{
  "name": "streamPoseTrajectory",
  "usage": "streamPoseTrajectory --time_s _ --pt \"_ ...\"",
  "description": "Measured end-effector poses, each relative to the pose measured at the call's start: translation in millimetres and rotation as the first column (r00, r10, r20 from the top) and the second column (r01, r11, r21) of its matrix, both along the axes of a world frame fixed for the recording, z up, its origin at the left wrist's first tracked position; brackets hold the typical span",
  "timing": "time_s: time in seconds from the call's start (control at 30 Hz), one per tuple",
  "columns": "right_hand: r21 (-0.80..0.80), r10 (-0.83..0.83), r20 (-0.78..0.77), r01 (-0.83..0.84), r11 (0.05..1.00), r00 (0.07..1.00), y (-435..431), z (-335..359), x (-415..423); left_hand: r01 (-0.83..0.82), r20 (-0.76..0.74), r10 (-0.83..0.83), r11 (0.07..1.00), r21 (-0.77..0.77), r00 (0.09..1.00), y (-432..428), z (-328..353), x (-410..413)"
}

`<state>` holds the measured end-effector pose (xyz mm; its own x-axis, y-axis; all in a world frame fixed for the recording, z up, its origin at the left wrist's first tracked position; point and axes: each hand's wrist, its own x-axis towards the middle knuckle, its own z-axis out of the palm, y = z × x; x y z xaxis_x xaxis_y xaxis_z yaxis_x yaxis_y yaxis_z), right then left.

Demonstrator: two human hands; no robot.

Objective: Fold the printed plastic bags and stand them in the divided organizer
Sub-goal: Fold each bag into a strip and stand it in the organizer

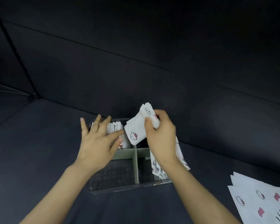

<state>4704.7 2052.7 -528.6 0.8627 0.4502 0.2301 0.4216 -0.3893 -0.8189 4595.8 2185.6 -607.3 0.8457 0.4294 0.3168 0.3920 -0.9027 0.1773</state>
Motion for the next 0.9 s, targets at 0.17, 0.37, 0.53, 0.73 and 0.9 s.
streamPoseTrajectory --time_s 0.17,0.37,0.53,0.73,0.9 --pt "-0.223 0.069 0.246 -0.013 0.975 0.967 24 -25 -10 -0.024 0.011 0.024 1.000 -0.015 1.000 0 -5 -7" --pt "-0.448 0.186 0.310 -0.029 0.894 0.932 28 -47 -17 -0.023 0.089 0.027 0.998 -0.053 0.996 1 -11 -6" --pt "-0.433 0.162 0.517 0.094 0.896 0.841 26 -67 -20 -0.013 0.124 0.018 0.999 -0.041 0.992 2 -13 -6" --pt "-0.618 0.313 0.425 0.019 0.786 0.849 28 -66 -18 -0.012 0.119 0.015 0.999 -0.032 0.993 3 -12 -9" --pt "-0.650 0.415 0.311 -0.127 0.750 0.855 1 -36 -14 -0.032 0.163 0.053 0.991 -0.127 0.985 -10 -7 -9"
